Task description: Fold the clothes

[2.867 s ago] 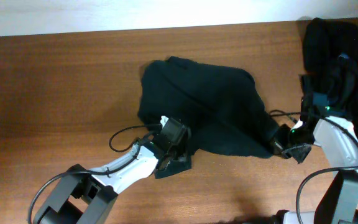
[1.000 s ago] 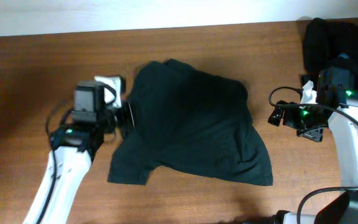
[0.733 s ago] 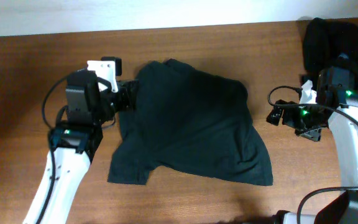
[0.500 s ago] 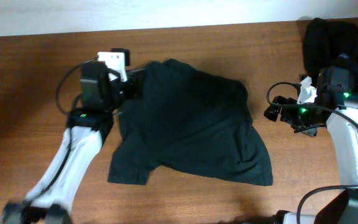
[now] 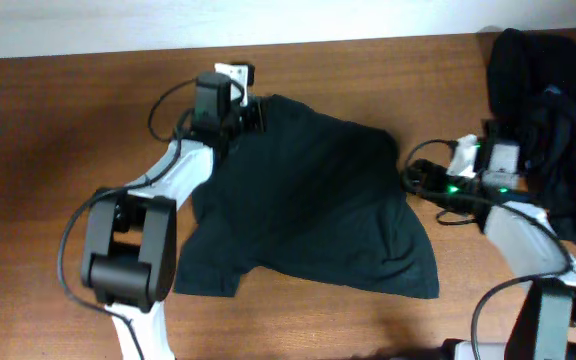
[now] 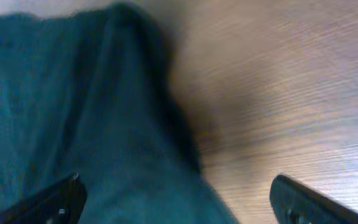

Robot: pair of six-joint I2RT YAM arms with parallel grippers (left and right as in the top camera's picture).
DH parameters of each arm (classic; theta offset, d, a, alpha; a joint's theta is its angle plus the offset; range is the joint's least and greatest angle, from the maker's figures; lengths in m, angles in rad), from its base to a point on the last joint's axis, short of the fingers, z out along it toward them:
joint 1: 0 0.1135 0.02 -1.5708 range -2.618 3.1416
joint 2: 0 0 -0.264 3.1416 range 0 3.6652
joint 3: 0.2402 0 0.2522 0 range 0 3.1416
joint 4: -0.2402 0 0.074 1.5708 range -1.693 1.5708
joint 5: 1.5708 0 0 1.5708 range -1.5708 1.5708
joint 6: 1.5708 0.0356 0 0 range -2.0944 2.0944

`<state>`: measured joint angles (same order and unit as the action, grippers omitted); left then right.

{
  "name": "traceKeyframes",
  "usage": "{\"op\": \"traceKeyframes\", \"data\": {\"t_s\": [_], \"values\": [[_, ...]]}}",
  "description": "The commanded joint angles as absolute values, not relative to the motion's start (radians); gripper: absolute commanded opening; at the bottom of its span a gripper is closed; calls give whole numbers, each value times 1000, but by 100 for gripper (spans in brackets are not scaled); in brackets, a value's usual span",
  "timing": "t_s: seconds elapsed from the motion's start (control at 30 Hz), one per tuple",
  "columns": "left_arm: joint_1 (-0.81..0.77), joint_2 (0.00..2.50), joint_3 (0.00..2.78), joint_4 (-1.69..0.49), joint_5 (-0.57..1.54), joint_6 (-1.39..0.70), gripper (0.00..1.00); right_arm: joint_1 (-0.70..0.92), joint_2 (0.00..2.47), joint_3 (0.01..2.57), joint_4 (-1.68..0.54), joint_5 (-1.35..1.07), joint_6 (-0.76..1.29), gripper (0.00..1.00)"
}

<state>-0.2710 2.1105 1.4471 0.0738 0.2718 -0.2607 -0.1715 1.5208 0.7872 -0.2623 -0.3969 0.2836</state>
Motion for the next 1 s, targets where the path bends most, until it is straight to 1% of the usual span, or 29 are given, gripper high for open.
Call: {"op": "traceKeyframes", "data": {"t_s": [0.0,0.17,0.23,0.3,0.43,0.63,0.97], "values": [[-268,2172,1542,38,213,-240,19,-103,1532,779,-188,-421,297,99],[-268,2210,1596,-62,205,-146,18,-22,1534,779,-110,-303,298,99],[-268,2210,1608,-130,165,-112,18,-11,1534,779,-108,-256,298,99],[-268,2210,1618,-188,131,-80,15,-13,1534,779,-113,-250,298,99],[-266,2210,1618,-240,123,-33,15,-13,1534,779,-115,-250,297,98],[-266,2210,1618,-282,123,-25,15,-13,1534,779,-120,-250,297,99],[-264,2283,1618,-267,78,-6,15,-13,1534,779,-123,-245,297,99]]}}
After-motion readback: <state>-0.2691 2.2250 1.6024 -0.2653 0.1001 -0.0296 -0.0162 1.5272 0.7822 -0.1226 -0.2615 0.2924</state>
